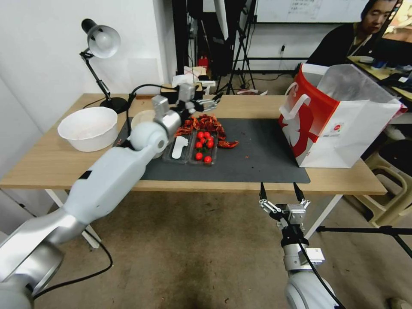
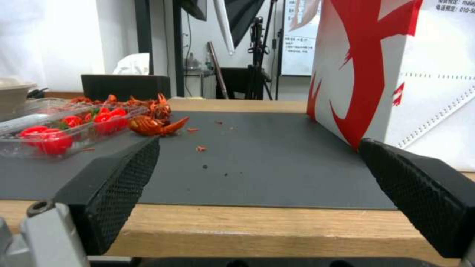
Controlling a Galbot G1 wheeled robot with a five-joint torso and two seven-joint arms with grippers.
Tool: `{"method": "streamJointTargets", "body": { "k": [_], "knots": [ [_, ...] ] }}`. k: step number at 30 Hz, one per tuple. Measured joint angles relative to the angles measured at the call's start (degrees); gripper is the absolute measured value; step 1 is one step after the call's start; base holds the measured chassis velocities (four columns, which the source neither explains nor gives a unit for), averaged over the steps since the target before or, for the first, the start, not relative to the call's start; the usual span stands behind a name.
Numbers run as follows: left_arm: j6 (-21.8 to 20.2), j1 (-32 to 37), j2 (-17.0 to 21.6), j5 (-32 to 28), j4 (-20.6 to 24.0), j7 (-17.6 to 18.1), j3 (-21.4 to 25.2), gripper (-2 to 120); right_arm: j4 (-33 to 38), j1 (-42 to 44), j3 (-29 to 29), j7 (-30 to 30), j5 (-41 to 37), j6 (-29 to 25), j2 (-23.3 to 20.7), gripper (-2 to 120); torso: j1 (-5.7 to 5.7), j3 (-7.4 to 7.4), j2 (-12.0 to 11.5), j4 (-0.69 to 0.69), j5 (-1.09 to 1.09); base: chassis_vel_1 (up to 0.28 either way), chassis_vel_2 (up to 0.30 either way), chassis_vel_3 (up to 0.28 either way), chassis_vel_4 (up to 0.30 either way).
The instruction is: Pick up the trash from the table and place it into the takeout bag.
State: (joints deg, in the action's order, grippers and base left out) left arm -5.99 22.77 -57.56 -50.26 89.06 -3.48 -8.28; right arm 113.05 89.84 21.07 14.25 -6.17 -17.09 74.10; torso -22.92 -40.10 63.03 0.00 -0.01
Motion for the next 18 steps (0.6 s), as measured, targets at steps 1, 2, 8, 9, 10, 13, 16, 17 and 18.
{"method": "streamJointTargets", "body": {
  "k": [1,2,8,9,10,13,16,17,18],
  "knots": [
    [0.0,0.2,0.2,0.0,0.1,0.0,0.2,100,0.0,0.0,0.0,0.0,0.0,0.0,0.0,100,0.0,0.0,0.0,0.0,0.0,0.0,0.0,0.0,0.0],
    [0.0,2.6,1.5,0.2,1.5,0.1,2.0,100,0.0,0.0,-0.1,0.0,0.2,0.0,0.1,100,0.0,0.0,0.0,0.0,0.0,0.0,0.0,0.0,0.0],
    [0.0,10.0,4.5,1.8,5.4,0.2,7.9,100,0.0,0.1,-0.4,0.1,0.5,0.0,0.3,100,0.0,0.0,0.0,0.02,-0.01,0.0,0.0,0.0,0.0],
    [0.1,12.0,5.0,2.2,6.5,0.4,9.8,100,0.1,0.1,-0.5,0.1,0.6,0.1,0.4,100,0.0,0.0,0.0,0.01,0.01,0.0,0.0,0.0,0.0],
    [0.1,12.0,5.0,2.2,6.5,0.4,9.8,100,0.1,0.1,-0.5,0.1,0.6,0.1,0.4,100,0.0,0.0,0.0,0.01,0.01,0.0,0.0,0.0,0.0],
    [0.2,17.1,6.1,3.4,9.9,1.5,14.0,100,0.2,0.2,-0.6,0.1,0.7,0.1,0.6,100,0.0,0.0,0.0,0.0,0.01,0.0,0.0,0.0,0.0],
    [0.9,21.2,6.6,5.2,12.6,2.6,17.0,100,0.2,0.4,-0.6,0.1,0.8,0.0,0.7,100,0.0,0.0,0.0,0.01,0.01,0.0,0.0,0.0,0.0],
    [0.9,21.2,6.6,5.2,12.6,2.6,17.0,100,0.2,0.4,-0.6,0.1,0.8,0.0,0.7,100,0.0,0.0,0.0,0.01,0.01,0.0,0.0,0.0,0.0],
    [1.2,23.3,6.6,6.4,13.8,3.3,18.5,100,0.2,0.5,-0.6,0.1,0.8,0.0,0.8,100,0.0,0.0,0.0,0.0,0.01,0.0,0.0,0.0,0.0]
  ]
}}
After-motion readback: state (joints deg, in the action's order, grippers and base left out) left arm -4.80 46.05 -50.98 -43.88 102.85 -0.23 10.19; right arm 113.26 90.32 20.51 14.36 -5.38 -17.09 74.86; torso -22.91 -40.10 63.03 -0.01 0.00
